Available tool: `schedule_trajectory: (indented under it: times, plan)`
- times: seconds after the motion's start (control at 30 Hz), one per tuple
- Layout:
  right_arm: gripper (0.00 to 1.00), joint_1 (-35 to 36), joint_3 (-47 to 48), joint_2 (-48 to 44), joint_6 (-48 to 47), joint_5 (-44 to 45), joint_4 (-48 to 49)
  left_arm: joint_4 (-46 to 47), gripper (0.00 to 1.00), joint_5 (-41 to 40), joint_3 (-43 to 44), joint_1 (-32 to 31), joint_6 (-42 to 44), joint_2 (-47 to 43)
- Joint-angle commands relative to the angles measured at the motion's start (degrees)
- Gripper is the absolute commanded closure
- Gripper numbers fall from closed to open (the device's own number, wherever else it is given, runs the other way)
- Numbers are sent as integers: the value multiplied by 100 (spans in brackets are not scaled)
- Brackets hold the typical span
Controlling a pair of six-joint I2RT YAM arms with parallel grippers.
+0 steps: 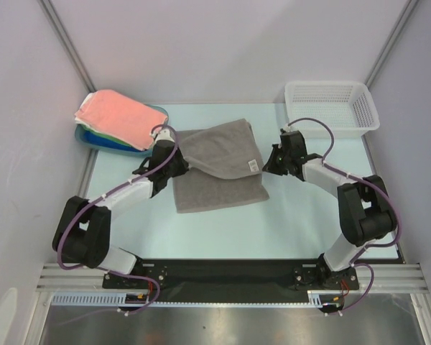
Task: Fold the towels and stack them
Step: Fold the towel
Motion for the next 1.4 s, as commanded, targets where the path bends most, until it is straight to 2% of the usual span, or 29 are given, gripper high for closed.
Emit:
schedule_trajectory:
  times: [0.0, 0.2, 0.23, 0.27, 0.37, 0.43, 0.57, 1.1, 1.2, 1.23, 1.27, 1.37]
  plan:
    - [100, 126, -334, -515, 102, 210, 131, -20, 100, -80, -245, -48, -418, -344]
    - [98, 329, -843, -700, 190, 359, 87, -336, 97, -89, -448, -250, -629, -265]
    - [95, 338, -923, -735, 207, 368, 96, -337, 96, -80, -500, -259, -656, -256]
    - [85, 321, -976, -831, 225, 438, 70, -328, 95, -54, -553, -259, -673, -256]
    - [65, 312, -1213, -1208, 357, 578, -89, -293, 94, -62, -738, -259, -735, -291]
    - [61, 312, -1380, -1420, 480, 728, -255, -301, 93, -45, -800, -259, -744, -300]
    - [67, 382, -1635, -1737, 533, 773, -361, -275, 92, -27, -888, -259, -753, -370]
    - [67, 909, -1882, -955, 717, 1396, -71, -178, 92, 43, -1125, -259, -735, -423]
    - [82, 918, -1978, -1025, 770, 1519, -106, -152, 92, 70, -1195, -259, -726, -423]
    - [92, 927, -2057, -1086, 787, 1598, -141, -161, 92, 70, -1213, -259, -735, -423]
    - [97, 936, -2092, -1243, 805, 1660, -194, -161, 92, 70, -1239, -259, -735, -423]
    - [99, 988, -2364, -1604, 919, 1853, -387, -152, 92, 113, -1274, -259, -753, -432]
